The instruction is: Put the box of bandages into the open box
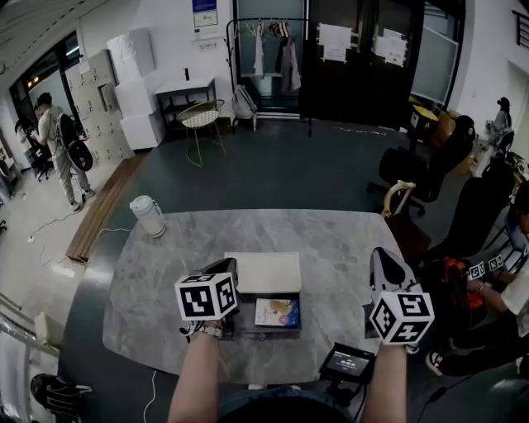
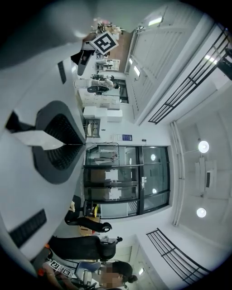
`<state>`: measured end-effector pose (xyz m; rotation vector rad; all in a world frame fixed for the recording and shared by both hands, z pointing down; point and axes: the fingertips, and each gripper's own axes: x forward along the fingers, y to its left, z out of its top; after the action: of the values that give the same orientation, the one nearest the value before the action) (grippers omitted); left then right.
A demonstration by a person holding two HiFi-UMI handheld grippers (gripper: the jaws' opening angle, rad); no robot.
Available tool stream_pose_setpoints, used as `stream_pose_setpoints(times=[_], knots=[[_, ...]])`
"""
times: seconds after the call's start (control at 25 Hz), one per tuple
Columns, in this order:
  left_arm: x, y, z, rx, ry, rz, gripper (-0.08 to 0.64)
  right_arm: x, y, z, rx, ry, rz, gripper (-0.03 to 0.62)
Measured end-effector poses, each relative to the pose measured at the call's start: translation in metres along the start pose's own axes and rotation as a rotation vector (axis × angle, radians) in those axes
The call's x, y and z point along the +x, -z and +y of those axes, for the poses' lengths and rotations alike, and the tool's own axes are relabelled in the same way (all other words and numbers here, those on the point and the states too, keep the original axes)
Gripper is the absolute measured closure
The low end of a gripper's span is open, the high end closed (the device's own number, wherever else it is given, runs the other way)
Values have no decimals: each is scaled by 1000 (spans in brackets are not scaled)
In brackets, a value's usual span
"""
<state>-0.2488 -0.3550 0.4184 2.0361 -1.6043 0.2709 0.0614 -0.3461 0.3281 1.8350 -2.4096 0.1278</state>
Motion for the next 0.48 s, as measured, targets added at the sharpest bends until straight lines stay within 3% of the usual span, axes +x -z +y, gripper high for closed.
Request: stream_pose_setpoints(times=[0.48], knots=[[-90,-88,46,121,-72,-444,548,23,-30,43,-25,-123,-75,568]])
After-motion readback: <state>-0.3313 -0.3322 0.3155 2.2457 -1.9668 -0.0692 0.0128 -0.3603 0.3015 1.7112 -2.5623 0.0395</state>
